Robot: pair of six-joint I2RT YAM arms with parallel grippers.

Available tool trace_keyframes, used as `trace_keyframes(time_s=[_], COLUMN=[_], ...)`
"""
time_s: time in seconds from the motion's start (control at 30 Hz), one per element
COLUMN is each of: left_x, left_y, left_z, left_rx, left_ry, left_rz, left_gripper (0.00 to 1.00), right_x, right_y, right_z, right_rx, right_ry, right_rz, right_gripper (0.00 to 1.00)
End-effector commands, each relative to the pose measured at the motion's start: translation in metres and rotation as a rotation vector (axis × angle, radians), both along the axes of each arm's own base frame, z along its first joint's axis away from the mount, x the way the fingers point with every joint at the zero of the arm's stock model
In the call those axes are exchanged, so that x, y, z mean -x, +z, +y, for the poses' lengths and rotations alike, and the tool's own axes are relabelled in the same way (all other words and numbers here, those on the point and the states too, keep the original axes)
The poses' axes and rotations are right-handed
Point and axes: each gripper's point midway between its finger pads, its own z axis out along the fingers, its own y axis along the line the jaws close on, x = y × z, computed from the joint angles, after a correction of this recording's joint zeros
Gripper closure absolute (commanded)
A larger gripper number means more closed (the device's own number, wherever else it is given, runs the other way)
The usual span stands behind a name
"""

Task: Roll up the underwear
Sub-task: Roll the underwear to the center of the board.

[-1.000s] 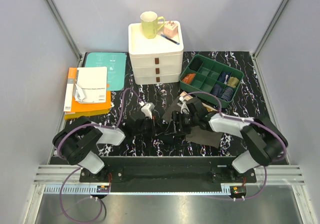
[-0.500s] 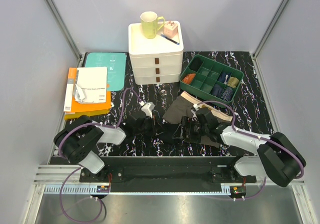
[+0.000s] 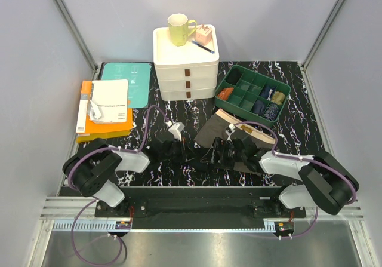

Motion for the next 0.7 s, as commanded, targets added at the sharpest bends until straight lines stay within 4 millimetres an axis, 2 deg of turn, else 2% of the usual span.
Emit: trace_keyframes(time_s=[0.0,0.17,0.23,0.33,0.37,0.43,0.57,0.6,0.67], left_x=[0.019,0.020,0.020,0.023,0.023,0.024,0.031,0.030,0.033], left_y=[-0.028,-0.024,-0.024,-0.023,-0.022,-0.020,-0.014,-0.006,-0.004], left_z=[0.021,0.020,0.022,0.028,0.030,0.039,0.054,0.058,0.067], left_rx=[-0.117,-0.106,-0.102,-0.104,-0.106,-0.120,-0.117,-0.109,-0.111], left_ry=[-0.004,-0.005,0.010,0.042,0.054,0.109,0.180,0.202,0.237], left_rz=[0.079,0.074,0.077,0.087,0.091,0.113,0.127,0.111,0.113], left_gripper=[1.00,1.00,1.00,1.00,1.00,1.00,1.00,0.99,0.89], right_x=[-0.003,-0.004,-0.003,-0.003,-0.005,-0.005,-0.012,-0.013,-0.015], right_y=[-0.013,-0.025,-0.028,-0.034,-0.037,-0.039,-0.042,-0.041,-0.046], right_z=[-0.003,-0.002,0.000,0.005,0.007,0.010,0.020,0.023,0.027], right_rx=[0.046,0.069,0.075,0.088,0.091,0.085,0.076,0.072,0.070], right_ry=[-0.036,-0.034,-0.026,-0.011,-0.009,0.003,0.024,0.031,0.039], right_rz=[-0.010,-0.003,0.002,0.008,0.012,0.013,0.006,0.006,0.015], right_gripper=[0.13,0.28,0.39,0.50,0.58,0.65,0.91,0.99,1.00])
